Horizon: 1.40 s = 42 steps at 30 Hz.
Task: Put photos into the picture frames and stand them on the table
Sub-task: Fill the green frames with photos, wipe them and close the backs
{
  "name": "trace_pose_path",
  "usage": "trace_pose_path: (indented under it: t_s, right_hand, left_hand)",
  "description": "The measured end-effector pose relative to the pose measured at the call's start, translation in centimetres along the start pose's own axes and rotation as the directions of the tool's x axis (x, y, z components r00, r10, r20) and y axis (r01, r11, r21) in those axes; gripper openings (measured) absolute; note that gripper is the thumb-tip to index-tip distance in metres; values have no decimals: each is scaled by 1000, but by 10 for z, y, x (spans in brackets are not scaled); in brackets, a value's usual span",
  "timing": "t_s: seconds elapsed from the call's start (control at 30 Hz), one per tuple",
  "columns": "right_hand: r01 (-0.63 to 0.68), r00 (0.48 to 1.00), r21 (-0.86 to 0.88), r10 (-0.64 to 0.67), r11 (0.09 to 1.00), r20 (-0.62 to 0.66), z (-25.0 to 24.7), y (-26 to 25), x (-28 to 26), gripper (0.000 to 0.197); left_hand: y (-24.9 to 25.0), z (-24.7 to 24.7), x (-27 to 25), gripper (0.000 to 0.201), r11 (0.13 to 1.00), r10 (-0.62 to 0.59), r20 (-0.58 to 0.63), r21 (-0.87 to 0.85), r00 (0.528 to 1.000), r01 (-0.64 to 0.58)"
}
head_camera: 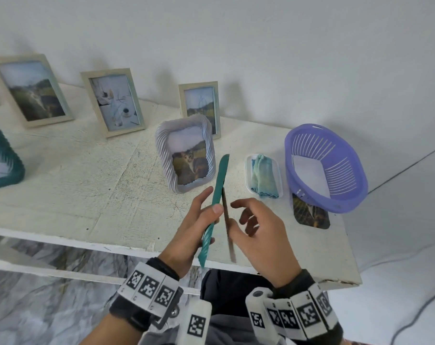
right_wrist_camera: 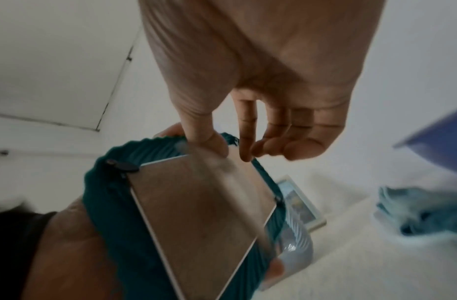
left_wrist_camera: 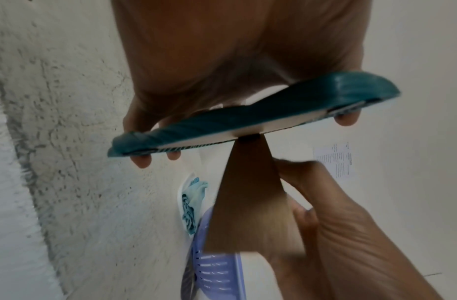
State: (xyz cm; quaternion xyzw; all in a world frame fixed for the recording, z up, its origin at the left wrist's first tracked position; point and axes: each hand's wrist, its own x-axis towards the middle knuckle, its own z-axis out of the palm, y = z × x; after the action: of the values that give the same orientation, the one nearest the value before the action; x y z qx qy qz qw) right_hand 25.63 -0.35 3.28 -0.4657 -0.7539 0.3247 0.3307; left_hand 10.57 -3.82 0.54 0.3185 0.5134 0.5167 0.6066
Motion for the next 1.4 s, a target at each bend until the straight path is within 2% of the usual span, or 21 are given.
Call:
trace_pose_path:
  t_s: [0.07, 0.17, 0.23, 0.27, 0.33, 0.4, 0.43, 0.47, 0.53, 0.57, 0.63, 0.67, 0.7, 0.77, 0.87, 0.93, 1.07, 1.2, 1.27, 1.33, 1.4]
  right_hand:
    - [92, 993, -234, -108, 968, -56, -6, 2, 4, 14]
    - [90, 990, -525, -136, 846, -49, -14, 0, 8, 14]
    - [64, 993, -623, -110, 780, -36, -13, -3, 8, 16]
    - [49, 995, -617, -89, 786, -34, -11, -4, 8, 19]
    - [-6, 1000, -439, 0, 899, -14, -7, -3, 8, 24]
    - [-149, 989, -42, 149, 988, 4, -6, -7, 10, 25]
    - [-243, 970, 180, 242, 953, 32, -7, -9, 11, 28]
    - [-342, 938, 363, 337, 867, 80, -8, -14, 12, 34]
    - [-486, 859, 560, 486, 671, 163, -10, -9, 16, 46]
    - [-518, 829, 624, 523, 585, 197, -11, -6, 18, 48]
    - [-538, 802, 706, 536, 460, 262, -11, 1, 23, 50]
    - [-540, 796, 723, 540, 431, 272, -10, 3, 24, 59]
    - [-534, 793, 741, 544, 407, 273, -10, 3, 25, 66]
    - [-549, 783, 756, 536, 357, 315, -6, 4, 25, 65]
    - [-590, 781, 741, 458, 321, 424, 5, -5, 28, 57]
    - [-603, 781, 720, 434, 342, 448, 15, -9, 32, 51]
    - [-614, 788, 639, 414, 463, 457, 42, -21, 44, 48]
    - [-588, 805, 488, 401, 646, 438, 73, -36, 62, 44]
    - [-508, 848, 463, 330, 726, 414, 87, -48, 71, 49]
    - [-349, 915, 472, 185, 810, 358, 100, -63, 79, 55]
    - [-161, 948, 432, 17, 887, 319, 116, -74, 90, 58]
  left_hand:
    - [3, -1, -2, 92, 1000, 10, -21, 5, 1000, -10]
    - [6, -1, -5, 96, 999, 6, -36, 52, 999, -4]
    - [6, 0, -5, 97, 996, 3, -61, 84, 998, 3]
    - [7, 2, -5, 98, 995, 16, -65, 96, 998, -10]
    - [9, 5, -6, 100, 991, 62, -67, 124, 996, -53]
    - [9, 6, -8, 106, 978, 116, -83, 182, 990, -100]
    - [8, 5, -10, 110, 966, 154, -100, 223, 983, -128]
    - [7, 4, -12, 111, 950, 197, -120, 267, 973, -160]
    - [8, -1, -15, 102, 918, 279, -171, 337, 945, -210]
    - [10, -4, -16, 92, 914, 297, -204, 345, 933, -215]
    - [17, -11, -14, 64, 949, 251, -263, 256, 932, -184]
    - [20, -15, -13, 55, 970, 194, -258, 193, 947, -146]
    - [23, -20, -11, 56, 983, 130, -230, 155, 965, -95]
    - [30, -28, -10, 64, 990, 23, -152, 141, 988, -2]
    - [36, -38, -16, 73, 995, -35, -130, 93, 991, 47]
    - [36, -46, -21, 78, 997, -59, -136, 45, 989, 66]
    - [35, -69, -34, 74, 998, -52, -223, 5, 973, 55]
    - [43, -103, -44, 71, 998, -58, -314, -1, 948, 61]
    - [51, -122, -48, 74, 999, -37, -394, -18, 919, 32]
    - [61, -140, -47, 76, 1000, 1, -488, -14, 873, -8]
    - [74, -157, -40, 67, 999, 34, -566, 7, 824, -36]
